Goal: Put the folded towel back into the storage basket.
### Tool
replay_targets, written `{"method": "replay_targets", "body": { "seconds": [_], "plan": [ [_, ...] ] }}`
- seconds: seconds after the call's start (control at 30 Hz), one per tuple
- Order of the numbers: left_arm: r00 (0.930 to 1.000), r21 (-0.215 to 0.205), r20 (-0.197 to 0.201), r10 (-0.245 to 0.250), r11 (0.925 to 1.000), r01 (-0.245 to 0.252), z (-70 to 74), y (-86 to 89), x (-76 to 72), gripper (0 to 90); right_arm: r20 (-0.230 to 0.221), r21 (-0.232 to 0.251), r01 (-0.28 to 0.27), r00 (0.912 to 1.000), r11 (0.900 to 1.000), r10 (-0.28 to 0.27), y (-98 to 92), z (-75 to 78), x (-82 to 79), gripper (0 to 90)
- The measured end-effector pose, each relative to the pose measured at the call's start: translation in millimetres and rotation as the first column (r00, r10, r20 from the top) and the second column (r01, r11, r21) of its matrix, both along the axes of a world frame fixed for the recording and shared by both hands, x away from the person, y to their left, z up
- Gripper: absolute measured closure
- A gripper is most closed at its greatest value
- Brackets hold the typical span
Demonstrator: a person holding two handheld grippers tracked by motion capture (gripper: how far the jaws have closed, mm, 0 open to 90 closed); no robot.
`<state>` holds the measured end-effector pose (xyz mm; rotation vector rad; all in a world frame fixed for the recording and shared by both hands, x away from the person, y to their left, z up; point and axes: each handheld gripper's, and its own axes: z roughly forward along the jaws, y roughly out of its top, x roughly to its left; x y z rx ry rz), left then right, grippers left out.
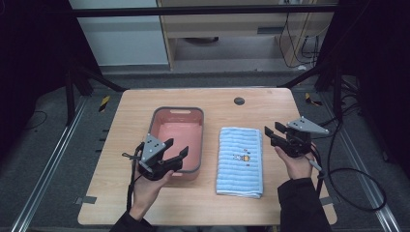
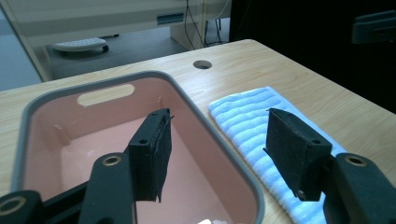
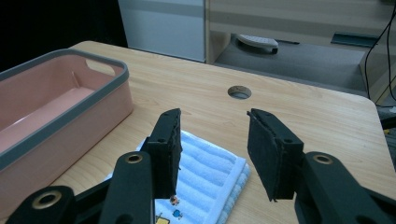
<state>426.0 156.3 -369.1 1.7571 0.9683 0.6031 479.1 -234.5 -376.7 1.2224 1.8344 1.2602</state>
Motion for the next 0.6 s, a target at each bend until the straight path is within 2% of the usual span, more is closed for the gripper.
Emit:
{"method": "replay_targets", "body": {
  "seconds": [0.33, 0.6],
  "plan": [
    [0.9982, 0.024, 0.021, -0.057, 0.9981, 0.056, -5.0, -36.0, -1.4, 42.7, 0.003, -0.009, 0.007, 1.0, 1.0, -0.007, -1.1, 1.2, 9.5, 51.9],
    [0.9971, 0.031, 0.026, -0.072, 0.997, 0.072, -10.2, -54.5, -2.5, 45.3, -0.012, -0.008, 0.018, 0.9998, 1.0, -0.018, -2.5, -2.8, 18.3, 48.0]
  ]
}}
